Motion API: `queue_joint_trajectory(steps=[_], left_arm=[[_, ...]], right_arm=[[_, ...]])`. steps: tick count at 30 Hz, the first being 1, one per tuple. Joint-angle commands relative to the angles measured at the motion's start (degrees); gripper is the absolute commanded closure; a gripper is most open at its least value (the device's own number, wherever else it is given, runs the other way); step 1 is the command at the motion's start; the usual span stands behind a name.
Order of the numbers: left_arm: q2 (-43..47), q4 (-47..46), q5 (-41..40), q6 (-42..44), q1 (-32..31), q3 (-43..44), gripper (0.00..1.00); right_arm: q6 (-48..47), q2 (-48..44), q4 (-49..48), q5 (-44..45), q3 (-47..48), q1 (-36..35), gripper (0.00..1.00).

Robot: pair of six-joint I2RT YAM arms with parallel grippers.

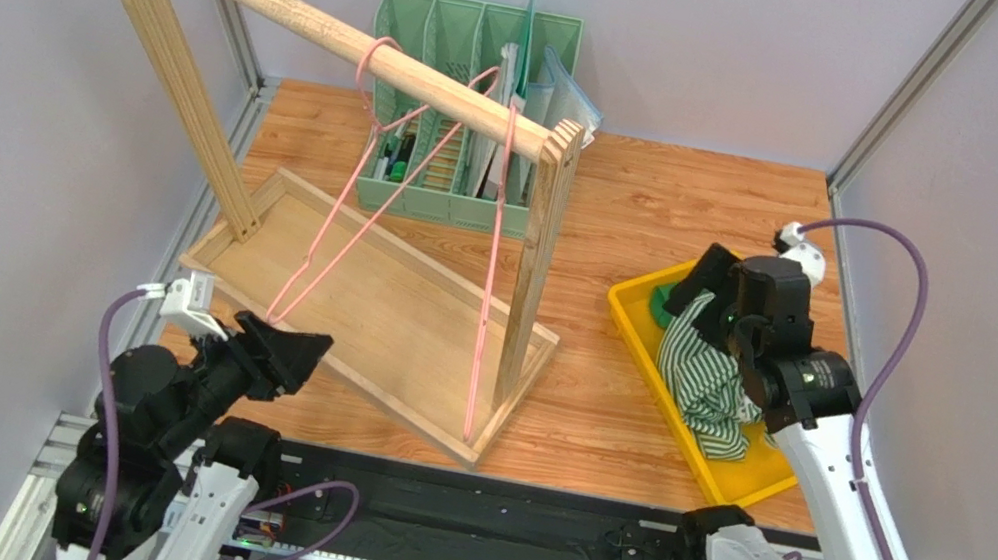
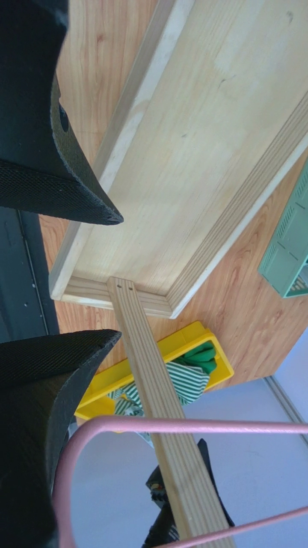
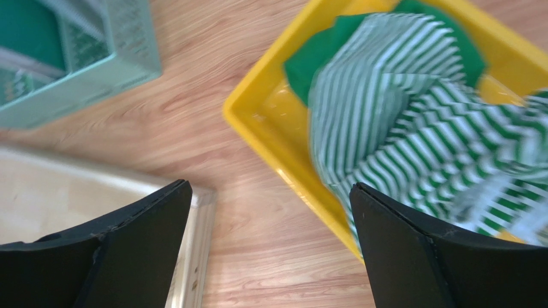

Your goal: Remove the tank top from the hanger

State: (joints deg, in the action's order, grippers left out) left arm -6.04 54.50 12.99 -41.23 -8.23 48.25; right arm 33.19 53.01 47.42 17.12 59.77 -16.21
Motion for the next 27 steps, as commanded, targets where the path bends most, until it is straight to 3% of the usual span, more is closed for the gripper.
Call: queue_joint_trajectory(steps=[1,5,11,17,22,27], left_arm=[[1.82,-8.43,3.17,-3.94,0.06,-5.87,0.34],[3.4,-13.01,5.11,-6.05,0.05,-11.67,0.32],[7.88,-23.46,9.24,-12.55,0.05,-22.13,0.31],[13.42,-34.71,12.4,-19.66,0.06,-32.59,0.31],[13.33,-37.89,14.69,-20.55,0.06,-36.21,0.31],[13.25,-36.84,15.92,-19.5,0.06,-37.35,0.31]], right_arm=[[-4.63,-1.77,-11.8,-14.37,-5.94,-2.25,0.0],[-3.57,-5.37,-22.95,-30.01,-15.45,-2.51,0.0],[-2.34,-12.66,-32.99,-41.01,-28.01,-2.51,0.0],[3.62,-13.29,-44.48,-49.01,-38.13,-2.51,0.0],[10.91,-17.76,-58.11,-50.7,-49.2,-2.51,0.0],[14.62,-28.45,-60.6,-48.07,-55.8,-2.51,0.0]])
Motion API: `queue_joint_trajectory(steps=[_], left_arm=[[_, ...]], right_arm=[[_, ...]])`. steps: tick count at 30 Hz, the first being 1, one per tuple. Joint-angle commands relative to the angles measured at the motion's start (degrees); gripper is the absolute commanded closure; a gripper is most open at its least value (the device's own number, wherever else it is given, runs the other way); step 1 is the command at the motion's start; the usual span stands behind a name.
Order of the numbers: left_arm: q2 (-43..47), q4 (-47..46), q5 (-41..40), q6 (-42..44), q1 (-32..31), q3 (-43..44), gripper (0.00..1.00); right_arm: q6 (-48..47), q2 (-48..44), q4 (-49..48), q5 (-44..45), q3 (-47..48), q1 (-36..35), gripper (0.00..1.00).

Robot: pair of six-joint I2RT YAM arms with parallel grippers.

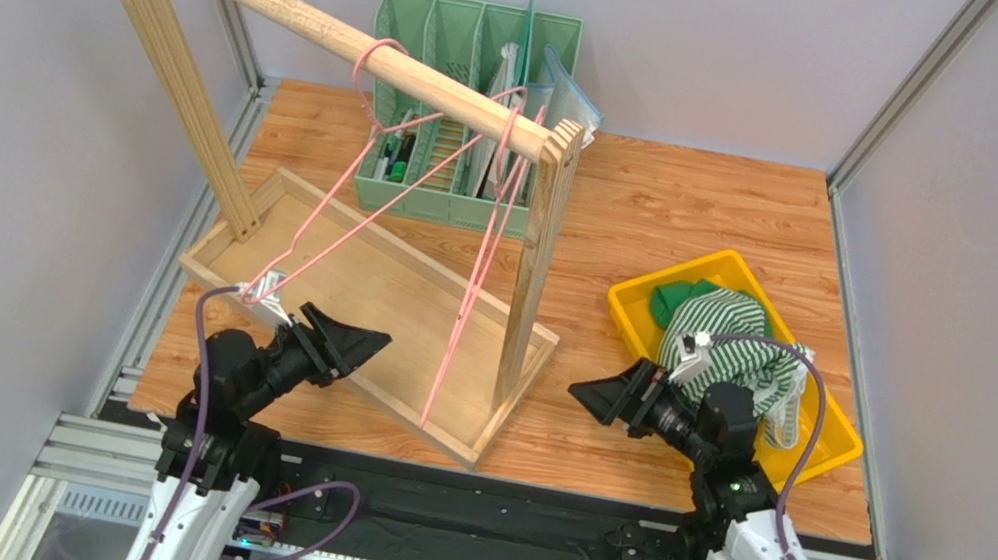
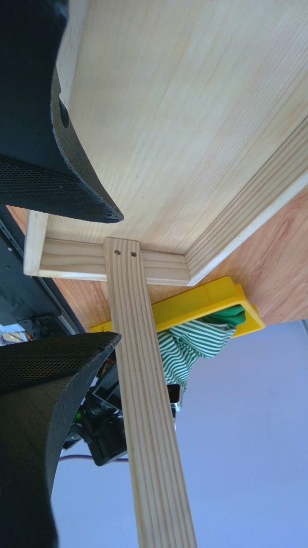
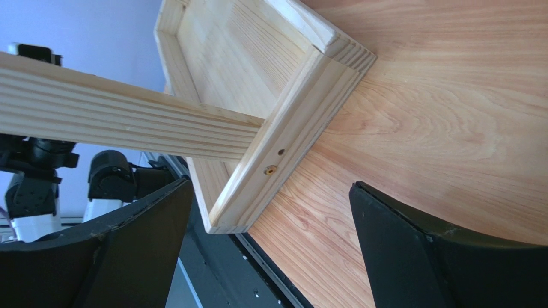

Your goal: Remove the tank top from the hanger

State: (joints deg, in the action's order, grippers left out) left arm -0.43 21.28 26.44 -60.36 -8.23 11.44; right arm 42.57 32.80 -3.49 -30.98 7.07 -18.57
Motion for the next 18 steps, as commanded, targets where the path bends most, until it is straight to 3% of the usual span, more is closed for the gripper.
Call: queue_joint_trajectory(steps=[1,3,7,14,18], left_arm=[[7.63,-3.35,2.57,-0.11,-0.03,-0.63,0.32],[7.63,-3.09,2.83,0.41,0.06,-0.89,0.31],[7.63,-3.87,3.1,0.24,-0.03,-1.95,0.31],[7.72,-5.55,4.24,-1.34,0.05,-4.15,0.31],[7.72,-4.93,4.33,-1.08,0.05,-4.5,0.31]], right_arm=[[6.03,-10.54,-8.91,1.52,-5.2,-0.15,0.0],[8.58,-16.07,-6.64,3.29,-6.8,-0.15,0.0],[13.24,-35.8,9.04,9.34,-10.93,-0.24,0.0],[13.25,-28.5,12.19,13.75,-11.38,-0.33,0.0],[12.37,-29.8,13.68,14.99,-11.38,-0.24,0.0]])
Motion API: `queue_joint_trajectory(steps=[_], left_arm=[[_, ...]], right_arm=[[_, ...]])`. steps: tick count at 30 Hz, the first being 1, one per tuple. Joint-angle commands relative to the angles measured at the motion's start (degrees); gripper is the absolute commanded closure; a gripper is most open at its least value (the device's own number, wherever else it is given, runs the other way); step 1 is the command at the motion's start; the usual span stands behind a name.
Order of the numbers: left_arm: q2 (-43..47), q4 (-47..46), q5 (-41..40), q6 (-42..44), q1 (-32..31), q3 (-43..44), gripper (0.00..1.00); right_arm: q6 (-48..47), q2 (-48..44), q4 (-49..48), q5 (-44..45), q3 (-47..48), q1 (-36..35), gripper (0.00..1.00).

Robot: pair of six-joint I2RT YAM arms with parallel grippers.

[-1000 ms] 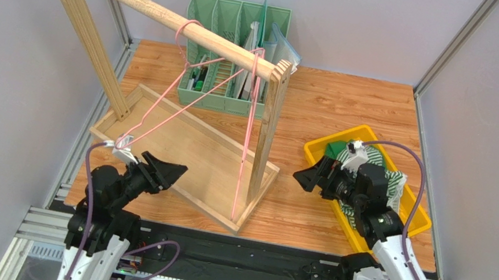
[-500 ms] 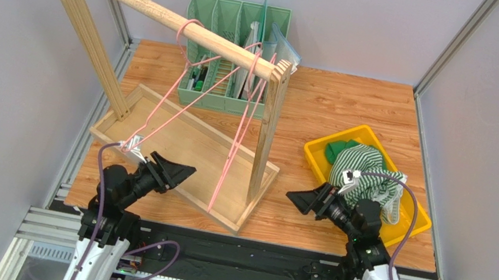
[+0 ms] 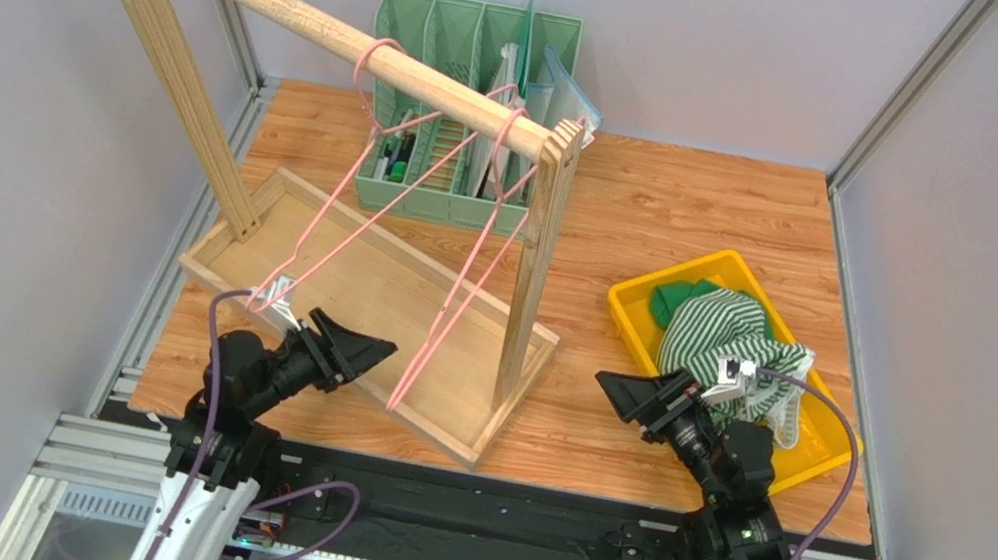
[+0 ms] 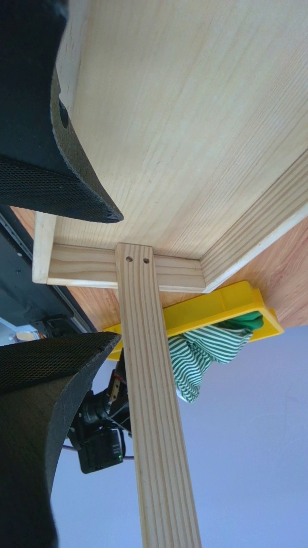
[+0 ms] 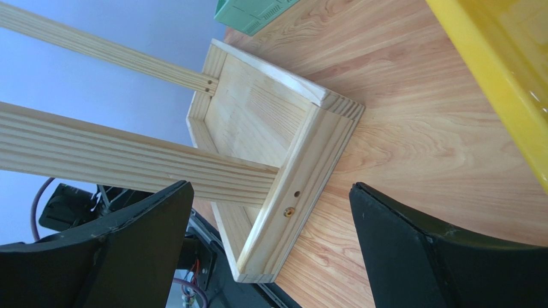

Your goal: Remove the tank top from the hanger

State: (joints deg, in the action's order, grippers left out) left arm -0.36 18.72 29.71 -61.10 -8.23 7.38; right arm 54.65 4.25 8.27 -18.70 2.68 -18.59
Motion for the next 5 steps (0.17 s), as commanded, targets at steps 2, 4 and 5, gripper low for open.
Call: queue_joint_trajectory(steps=[2,4,5], left_arm=[[7.66,-2.37,1.14,-0.42,0.06,-0.69,0.31],[7.66,-2.55,1.31,-0.95,0.05,-0.87,0.31],[7.66,-2.72,1.31,-1.12,-0.03,-0.96,0.31]], right_arm=[[0.1,-2.31,3.32,3.14,-6.98,-0.22,0.0],[0.28,-3.72,4.38,3.05,-6.9,-0.22,0.0],[0.45,-3.98,4.64,2.88,-6.9,-0.22,0.0]])
